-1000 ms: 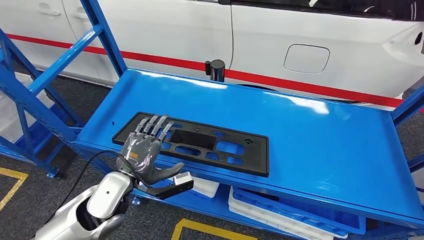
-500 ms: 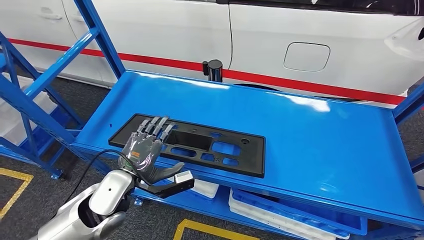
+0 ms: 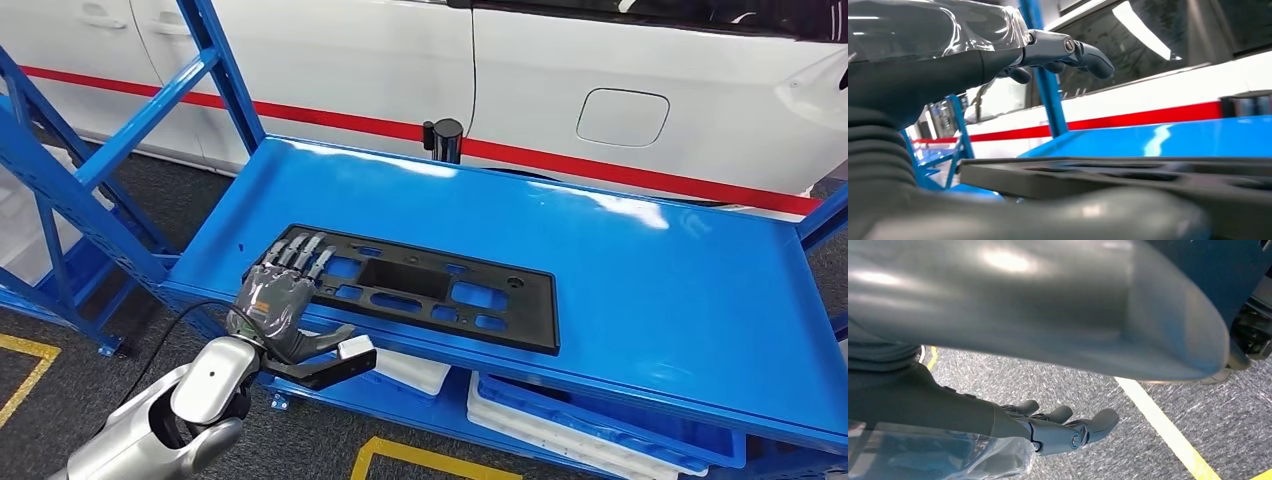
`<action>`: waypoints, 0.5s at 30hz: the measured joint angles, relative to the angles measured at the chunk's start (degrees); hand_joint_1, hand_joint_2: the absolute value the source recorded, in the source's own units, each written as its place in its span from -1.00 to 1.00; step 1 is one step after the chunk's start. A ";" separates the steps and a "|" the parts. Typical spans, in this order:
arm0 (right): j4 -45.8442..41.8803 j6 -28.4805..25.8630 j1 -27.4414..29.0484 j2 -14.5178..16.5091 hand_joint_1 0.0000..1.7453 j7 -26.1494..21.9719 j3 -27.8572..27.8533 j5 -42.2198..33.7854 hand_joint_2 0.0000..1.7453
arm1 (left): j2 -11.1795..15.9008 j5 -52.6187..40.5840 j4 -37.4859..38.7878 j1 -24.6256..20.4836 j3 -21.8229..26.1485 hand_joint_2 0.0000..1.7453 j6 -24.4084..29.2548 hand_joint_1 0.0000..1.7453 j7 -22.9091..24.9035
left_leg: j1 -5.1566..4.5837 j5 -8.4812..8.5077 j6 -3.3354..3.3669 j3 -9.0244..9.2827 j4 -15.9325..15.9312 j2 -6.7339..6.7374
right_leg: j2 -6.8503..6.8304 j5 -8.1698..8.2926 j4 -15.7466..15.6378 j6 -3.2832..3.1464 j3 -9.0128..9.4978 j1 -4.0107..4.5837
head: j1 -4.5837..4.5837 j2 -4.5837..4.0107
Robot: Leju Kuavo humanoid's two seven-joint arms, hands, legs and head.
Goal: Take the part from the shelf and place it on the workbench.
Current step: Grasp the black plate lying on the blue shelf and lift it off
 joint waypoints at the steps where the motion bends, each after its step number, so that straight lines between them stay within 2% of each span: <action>1: 0.00 -0.01 0.00 -0.01 -1.00 -0.01 0.00 0.00 -1.00 | 0.01 0.27 0.18 -0.02 0.05 1.00 0.04 -1.00 0.08 | -0.03 0.04 0.30 0.06 -0.06 0.03 | -0.07 -1.82 3.22 0.02 -1.44 0.05 | 0.05 0.00; 3: 0.00 -0.01 0.05 -0.01 -1.00 -0.01 0.00 0.01 -1.00 | 0.08 1.08 0.66 0.06 0.07 1.00 0.08 -1.00 0.22 | -0.34 -0.01 0.69 0.05 -0.05 0.07 | -0.11 -5.52 11.43 -0.10 -5.32 0.30 | 0.15 -0.01; 4: 0.00 -0.01 0.10 -0.01 -1.00 -0.01 0.00 0.01 -1.00 | 0.13 1.54 0.95 0.13 0.07 1.00 0.08 -1.00 0.27 | -0.51 -0.04 0.79 0.06 -0.05 0.07 | -0.11 -6.27 14.18 -0.20 -6.68 0.42 | 0.15 -0.01; 5: 0.00 -0.02 0.13 -0.01 -1.00 -0.01 0.00 0.01 -1.00 | 0.20 2.03 1.26 0.19 0.07 1.00 0.08 -1.00 0.30 | -0.68 -0.06 0.86 0.09 -0.04 0.05 | -0.11 -5.83 14.69 -0.36 -6.98 0.52 | 0.16 -0.01; 6: 0.00 -0.02 0.13 -0.01 -1.00 -0.01 0.00 0.01 -1.00 | 0.26 2.50 1.57 0.23 0.09 1.00 0.08 -1.00 0.32 | -0.81 -0.09 0.90 0.17 -0.03 0.01 | -0.11 -4.32 12.75 -0.58 -6.07 0.60 | 0.16 0.00; 8: 0.00 -0.03 0.07 -0.02 -1.00 -0.01 0.00 0.02 -1.00 | 0.35 3.30 2.08 0.20 0.20 1.00 0.08 -1.00 0.33 | -1.01 -0.21 0.88 0.42 0.00 -0.07 | -0.11 -0.37 4.48 -1.23 -1.97 0.85 | 0.16 0.00; 9: 0.00 -0.03 0.01 -0.03 -1.00 -0.01 0.00 0.03 -1.00 | 0.39 3.55 2.29 0.16 0.32 1.00 0.08 -1.00 0.33 | -1.15 -0.28 0.81 0.46 0.07 -0.10 | -0.13 0.90 0.87 -1.51 -0.21 1.00 | 0.16 0.00; 10: 0.00 -0.03 -0.03 -0.04 -1.00 -0.01 0.00 0.03 -1.00 | 0.44 3.73 2.48 0.13 0.47 1.00 0.08 -1.00 0.33 | -1.24 -0.33 0.69 0.43 0.13 -0.11 | -0.15 1.49 -1.32 -1.71 0.81 1.13 | 0.15 0.00; 13: 0.00 -0.03 0.06 -0.03 -1.00 0.02 0.00 0.02 -1.00 | 0.63 3.93 2.96 0.08 0.88 1.00 0.08 -1.00 0.33 | -1.24 -0.46 0.15 0.24 0.24 -0.09 | -0.18 1.74 -2.40 -2.07 1.11 1.25 | 0.15 0.00; 15: 0.00 -0.03 0.06 0.00 -1.00 0.04 0.00 0.02 -1.00 | 0.76 4.23 3.20 -0.06 0.99 1.00 0.08 -1.00 0.40 | -1.05 -1.83 -0.51 -0.59 2.14 -0.05 | -0.19 1.95 -2.61 -2.46 1.19 0.98 | 0.05 0.00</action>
